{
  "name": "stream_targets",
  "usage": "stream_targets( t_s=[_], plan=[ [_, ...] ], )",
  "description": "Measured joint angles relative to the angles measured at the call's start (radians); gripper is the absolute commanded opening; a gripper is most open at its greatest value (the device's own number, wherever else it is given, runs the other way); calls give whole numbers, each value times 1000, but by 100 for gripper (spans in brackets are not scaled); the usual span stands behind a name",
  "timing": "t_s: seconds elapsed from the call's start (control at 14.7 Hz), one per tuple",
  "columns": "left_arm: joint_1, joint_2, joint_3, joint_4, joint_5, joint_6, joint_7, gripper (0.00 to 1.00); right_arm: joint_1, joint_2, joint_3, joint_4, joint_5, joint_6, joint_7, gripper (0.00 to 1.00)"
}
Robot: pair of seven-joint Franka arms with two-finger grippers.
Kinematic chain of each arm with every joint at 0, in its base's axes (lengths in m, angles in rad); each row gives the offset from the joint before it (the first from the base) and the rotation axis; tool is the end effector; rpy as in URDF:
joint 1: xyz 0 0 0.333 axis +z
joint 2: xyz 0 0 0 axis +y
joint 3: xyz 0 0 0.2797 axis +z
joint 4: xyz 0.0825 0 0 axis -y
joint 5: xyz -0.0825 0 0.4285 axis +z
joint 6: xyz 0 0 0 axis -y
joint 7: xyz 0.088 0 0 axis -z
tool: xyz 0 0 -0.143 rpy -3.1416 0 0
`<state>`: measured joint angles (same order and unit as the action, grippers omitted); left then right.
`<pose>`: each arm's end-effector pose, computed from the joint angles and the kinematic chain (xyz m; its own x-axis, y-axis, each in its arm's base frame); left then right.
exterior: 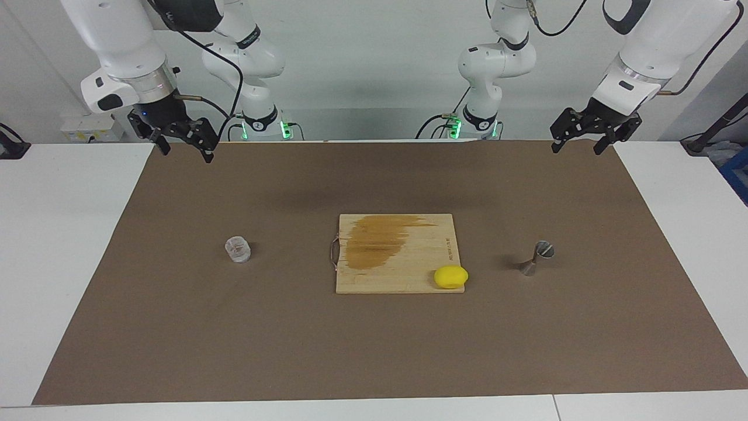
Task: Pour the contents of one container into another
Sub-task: 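Open the left gripper and move it toward the dark metal cup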
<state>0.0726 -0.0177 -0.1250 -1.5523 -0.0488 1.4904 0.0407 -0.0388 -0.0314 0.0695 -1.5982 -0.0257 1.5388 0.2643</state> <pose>0.5832 -0.0384 0.5654 0.9944 -0.0967 -0.0423 -0.0946 -0.9943 0.0483 0.5856 0.0147 0.5540 0.9724 -0.2323 -0.0198 -0.2315 -0.9722 0.0342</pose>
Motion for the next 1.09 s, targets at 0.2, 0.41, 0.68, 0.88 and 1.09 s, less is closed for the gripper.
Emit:
stream_targets(
  t_s=[0.2,0.41,0.68,0.88,1.09],
  plan=[
    [0,0,0,-1,0,0,0,100,0,0,0,0,0,0,0,100],
    [-1,-1,-3,-17,0,-1,0,100,0,0,0,0,0,0,0,100],
    [2,-10,1,-45,0,-3,-2,100,0,0,0,0,0,0,0,100],
    [23,-12,5,-65,-11,1,-35,100,0,0,0,0,0,0,0,100],
    [45,20,9,-83,-59,8,-145,100,0,0,0,0,0,0,0,100]
  ],
)
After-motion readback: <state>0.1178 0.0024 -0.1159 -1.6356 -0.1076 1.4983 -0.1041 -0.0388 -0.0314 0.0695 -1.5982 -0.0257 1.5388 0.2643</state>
